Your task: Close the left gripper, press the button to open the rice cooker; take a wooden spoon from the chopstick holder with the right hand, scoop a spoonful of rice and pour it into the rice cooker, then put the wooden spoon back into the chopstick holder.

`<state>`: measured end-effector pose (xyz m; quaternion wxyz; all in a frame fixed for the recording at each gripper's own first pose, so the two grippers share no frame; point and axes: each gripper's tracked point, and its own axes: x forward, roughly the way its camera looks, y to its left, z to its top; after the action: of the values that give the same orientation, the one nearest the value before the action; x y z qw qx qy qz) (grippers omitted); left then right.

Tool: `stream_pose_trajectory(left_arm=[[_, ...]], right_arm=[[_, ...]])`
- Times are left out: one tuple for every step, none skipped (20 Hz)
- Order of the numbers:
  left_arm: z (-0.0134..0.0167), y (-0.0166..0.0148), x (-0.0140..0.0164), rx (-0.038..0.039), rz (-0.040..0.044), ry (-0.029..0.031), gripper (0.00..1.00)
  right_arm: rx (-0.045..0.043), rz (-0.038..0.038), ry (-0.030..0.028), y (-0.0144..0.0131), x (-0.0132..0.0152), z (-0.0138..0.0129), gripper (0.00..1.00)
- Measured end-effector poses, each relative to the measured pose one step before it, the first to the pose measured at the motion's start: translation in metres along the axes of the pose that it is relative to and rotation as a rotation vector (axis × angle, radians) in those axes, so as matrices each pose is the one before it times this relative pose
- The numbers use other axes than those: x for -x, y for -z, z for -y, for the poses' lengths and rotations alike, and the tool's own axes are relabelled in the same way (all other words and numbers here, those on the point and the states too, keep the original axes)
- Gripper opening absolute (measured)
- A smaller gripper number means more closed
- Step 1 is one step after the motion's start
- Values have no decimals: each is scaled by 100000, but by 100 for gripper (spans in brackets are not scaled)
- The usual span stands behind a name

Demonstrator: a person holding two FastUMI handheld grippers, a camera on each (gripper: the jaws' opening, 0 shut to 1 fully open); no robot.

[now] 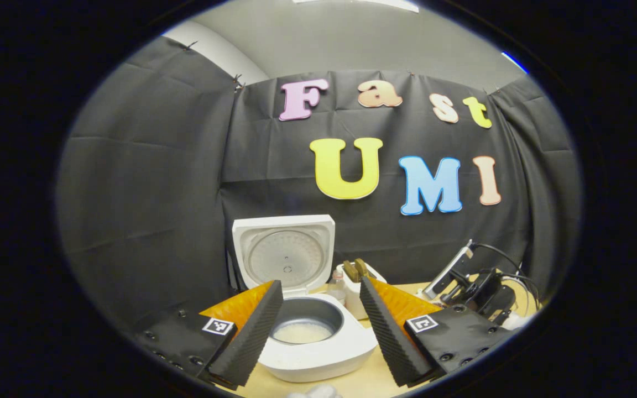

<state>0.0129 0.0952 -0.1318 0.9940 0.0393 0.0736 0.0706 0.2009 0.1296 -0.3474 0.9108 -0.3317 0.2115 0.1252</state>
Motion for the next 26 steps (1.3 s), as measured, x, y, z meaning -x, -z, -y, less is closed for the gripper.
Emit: stream_pose_trajectory(left_arm=[[-20, 136, -148, 53, -898, 256, 99], [-1, 222, 197, 425, -283, 181, 95], [-86, 2, 17, 449, -80, -137, 99], [-194, 145, -33, -33, -226, -145, 99], [-237, 56, 18, -122, -86, -513, 99], [-169, 164, -39, 288, -147, -178, 99], [-77, -56, -36, 168, -226, -45, 99], [-208, 145, 87, -98, -438, -257, 99], [-114, 154, 225, -253, -529, -378, 99], [-161, 190, 193, -252, -125, -260, 99], [-125, -31, 193, -452, -75, -196, 99], [-74, 8, 362, -662, 194, -45, 98], [-20, -75, 213, -745, 155, 260, 96], [-11, -81, 39, -801, -188, -52, 98], [-40, -21, 176, -614, -52, 131, 98], [-47, 38, 87, -521, -215, -218, 99], [-77, -113, 133, -127, -78, -36, 99], [-15, -88, 313, -100, 113, -53, 98], [123, -197, 98, -516, 382, 90, 99], [178, -205, 266, -618, 620, 325, 99], [104, -163, 66, -673, 24, 150, 99], [101, -17, 119, -306, -54, 235, 99], [71, -155, -36, 259, -167, 192, 99], [103, 131, -56, 201, -187, 468, 97], [41, -36, 45, -39, 148, -65, 99], [-19, -30, -14, -115, -102, 33, 96]], right_arm=[[489, -2623, -218, 844, -206, -313, 18], [-1255, -2056, -1291, 857, -257, -414, 18], [-2074, -2273, -1146, 726, -174, -448, 18], [-1958, -755, -882, 161, -15, -272, 19], [-1116, 259, -366, -162, 20, -176, 18], [-1200, -494, -946, 58, 29, -339, 18], [-1528, -557, -1099, 42, 34, -413, 18], [-2155, -381, -1270, 138, -73, -363, 18], [-2383, -180, -695, -72, 117, -273, 18], [-2932, -63, -1362, -109, 88, -474, 18], [-2123, 306, -179, -315, 102, -122, 18], [-2763, 163, -1112, -217, 149, -326, 18], [-3739, 229, -1330, -265, 105, -402, 18], [-3469, 74, -1345, -292, 34, -350, 19], [-3617, 72, -1097, -323, 144, -263, 18], [-3971, -144, -1230, -180, 40, -264, 19], [-4070, -175, -1237, -211, 159, -126, 19], [-4439, -261, -1513, -52, 97, -159, 18], [-4353, 180, -1362, -207, 56, -172, 19], [-4114, -81, -1078, -139, 100, 114, 18], [-4133, -195, -1184, -196, 67, 122, 18], [-5179, 304, -1188, -192, 24, 168, 18], [-5859, -261, -1237, -101, 57, 191, 18], [-6248, -537, -942, -63, -71, 337, 19], [-6300, -544, -984, -109, -57, 269, 18], [-4985, -760, -1093, -94, 24, 369, 18]])
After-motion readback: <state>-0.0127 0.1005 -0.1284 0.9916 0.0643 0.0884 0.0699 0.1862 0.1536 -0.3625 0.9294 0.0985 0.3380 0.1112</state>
